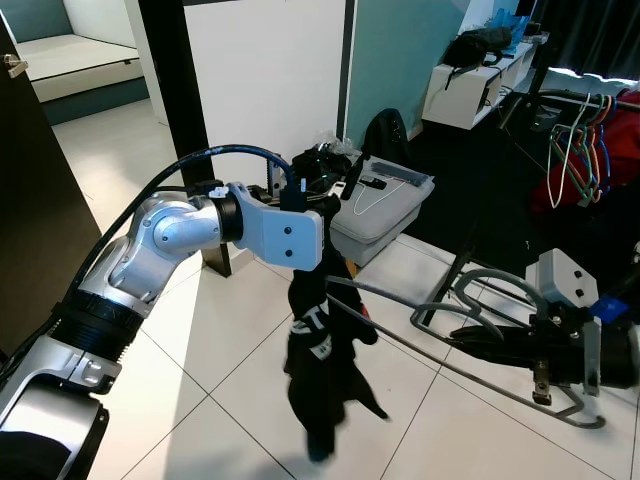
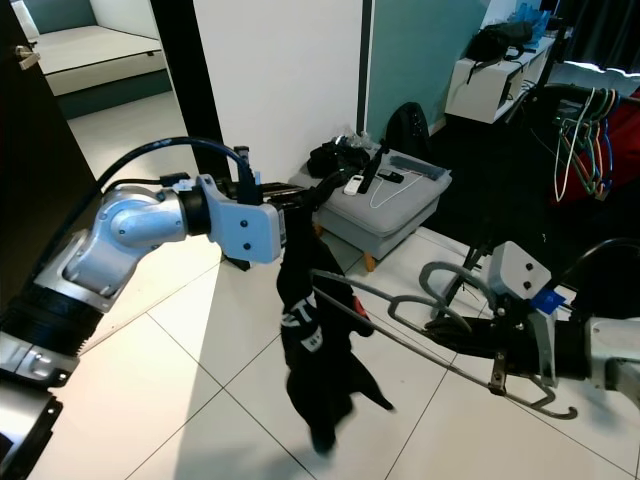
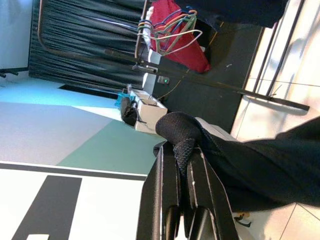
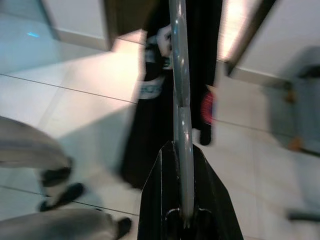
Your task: Hang hanger
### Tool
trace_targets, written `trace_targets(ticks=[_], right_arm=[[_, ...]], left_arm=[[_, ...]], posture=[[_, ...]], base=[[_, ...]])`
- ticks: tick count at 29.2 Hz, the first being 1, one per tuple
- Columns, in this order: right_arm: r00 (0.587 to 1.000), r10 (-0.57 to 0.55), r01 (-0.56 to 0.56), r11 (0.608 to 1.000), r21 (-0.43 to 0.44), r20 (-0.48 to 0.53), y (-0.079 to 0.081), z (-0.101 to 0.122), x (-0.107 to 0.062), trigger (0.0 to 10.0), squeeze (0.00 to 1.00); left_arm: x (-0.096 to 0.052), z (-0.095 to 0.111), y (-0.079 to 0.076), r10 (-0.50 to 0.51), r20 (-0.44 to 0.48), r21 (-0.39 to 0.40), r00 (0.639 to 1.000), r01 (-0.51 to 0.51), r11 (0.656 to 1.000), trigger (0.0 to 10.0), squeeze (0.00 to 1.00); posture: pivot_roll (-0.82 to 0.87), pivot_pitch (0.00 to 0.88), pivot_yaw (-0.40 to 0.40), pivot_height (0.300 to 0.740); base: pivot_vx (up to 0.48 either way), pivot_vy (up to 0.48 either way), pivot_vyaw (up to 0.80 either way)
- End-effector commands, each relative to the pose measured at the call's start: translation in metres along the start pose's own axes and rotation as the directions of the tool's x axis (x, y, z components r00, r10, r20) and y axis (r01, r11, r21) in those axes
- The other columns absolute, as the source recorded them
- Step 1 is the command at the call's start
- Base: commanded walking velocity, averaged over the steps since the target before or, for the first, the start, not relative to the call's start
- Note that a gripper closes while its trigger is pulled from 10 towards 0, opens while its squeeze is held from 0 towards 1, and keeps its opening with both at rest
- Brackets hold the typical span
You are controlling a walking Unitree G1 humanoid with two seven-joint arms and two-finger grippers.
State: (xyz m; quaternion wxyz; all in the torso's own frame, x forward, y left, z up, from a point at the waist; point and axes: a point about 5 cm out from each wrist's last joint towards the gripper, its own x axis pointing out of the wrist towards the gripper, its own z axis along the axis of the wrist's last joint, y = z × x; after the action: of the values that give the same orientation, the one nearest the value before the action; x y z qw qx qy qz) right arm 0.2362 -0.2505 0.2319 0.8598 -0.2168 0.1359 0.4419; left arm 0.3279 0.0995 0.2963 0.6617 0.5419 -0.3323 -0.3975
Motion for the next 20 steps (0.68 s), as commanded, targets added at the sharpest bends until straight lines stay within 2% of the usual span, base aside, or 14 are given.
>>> trace_targets(ticks=[1,7,9,12,14,15,17,20], right_arm=[[0.998,-0.055,0.055,0.998,-0.019,-0.017,-0.006,-0.002,0.001,10.0,0.00],[0.988,-0.142,0.140,0.989,-0.046,-0.054,-0.015,-0.005,0.002,10.0,0.00],[0.981,-0.160,0.155,0.986,-0.053,-0.110,-0.017,-0.013,0.001,10.0,0.00],[0.986,-0.115,0.113,0.993,-0.024,-0.117,-0.010,-0.015,0.001,10.0,0.00],[0.990,0.011,-0.009,1.000,0.018,-0.138,0.007,-0.019,-0.001,10.0,0.00],[0.990,0.011,-0.009,1.000,0.018,-0.138,0.007,-0.019,-0.001,10.0,0.00],[0.983,0.094,-0.088,0.995,0.046,-0.160,0.018,-0.023,-0.003,10.0,0.00],[0.980,0.108,-0.101,0.993,0.053,-0.165,0.020,-0.023,-0.003,10.0,0.00]], left_arm=[[0.001,0.001,-0.002,0.002,-0.003,-0.009,1.000,-0.002,1.000,10.0,0.00],[0.003,0.002,-0.002,-0.001,0.008,-0.017,1.000,0.001,1.000,10.0,0.00],[0.004,0.002,-0.004,-0.009,0.010,-0.026,1.000,0.009,1.000,10.0,0.00],[0.005,0.002,-0.008,-0.021,0.012,-0.043,1.000,0.022,0.999,10.0,0.00],[0.006,0.002,-0.013,-0.036,0.005,-0.054,0.999,0.036,0.998,10.0,0.00],[0.006,0.002,-0.013,-0.036,0.005,-0.054,0.999,0.036,0.998,10.0,0.00],[0.004,-0.005,-0.019,-0.059,-0.042,-0.071,0.997,0.056,0.996,10.0,0.00],[0.004,-0.008,-0.022,-0.069,-0.062,-0.075,0.996,0.065,0.995,10.0,0.00]], posture=[[-0.06,0.041,0.033,0.740],[-0.06,0.045,0.035,0.740],[-0.06,0.047,0.036,0.740],[-0.05,0.050,0.036,0.740],[-0.06,0.054,0.036,0.740],[-0.06,0.054,0.036,0.740],[-0.06,0.056,0.039,0.740],[-0.06,0.056,0.039,0.740]], base=[[0.000,0.000,0.00],[0.000,0.000,0.00],[0.000,0.000,0.00],[0.000,0.000,0.00],[0.000,0.000,0.00],[0.000,0.000,0.00],[0.000,0.000,0.00],[0.000,0.000,0.00]])
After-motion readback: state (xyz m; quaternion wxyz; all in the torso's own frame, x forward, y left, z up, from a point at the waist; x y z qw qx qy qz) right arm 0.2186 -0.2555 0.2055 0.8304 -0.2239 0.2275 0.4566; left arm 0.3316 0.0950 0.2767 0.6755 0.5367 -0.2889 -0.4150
